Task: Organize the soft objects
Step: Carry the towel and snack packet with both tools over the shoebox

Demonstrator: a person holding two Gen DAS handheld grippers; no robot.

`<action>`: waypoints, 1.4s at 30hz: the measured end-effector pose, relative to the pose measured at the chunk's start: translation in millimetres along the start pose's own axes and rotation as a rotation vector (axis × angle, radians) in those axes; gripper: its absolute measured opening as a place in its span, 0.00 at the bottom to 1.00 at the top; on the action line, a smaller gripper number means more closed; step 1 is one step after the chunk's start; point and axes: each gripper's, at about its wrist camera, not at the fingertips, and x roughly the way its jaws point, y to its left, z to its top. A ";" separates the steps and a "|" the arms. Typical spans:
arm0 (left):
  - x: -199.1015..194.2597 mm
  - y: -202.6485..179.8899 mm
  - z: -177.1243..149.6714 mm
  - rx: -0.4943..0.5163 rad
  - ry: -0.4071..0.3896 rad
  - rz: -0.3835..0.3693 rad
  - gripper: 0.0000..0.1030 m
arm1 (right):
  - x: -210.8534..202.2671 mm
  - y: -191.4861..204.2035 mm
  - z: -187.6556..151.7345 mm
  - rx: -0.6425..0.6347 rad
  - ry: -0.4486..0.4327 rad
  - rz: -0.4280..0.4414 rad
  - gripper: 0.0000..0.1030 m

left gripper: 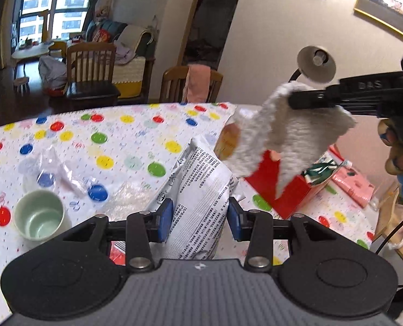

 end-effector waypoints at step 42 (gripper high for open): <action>211.7 -231.6 100.0 0.195 0.147 -0.071 0.40 | -73.0 -272.8 13.0 0.187 0.018 -0.215 0.06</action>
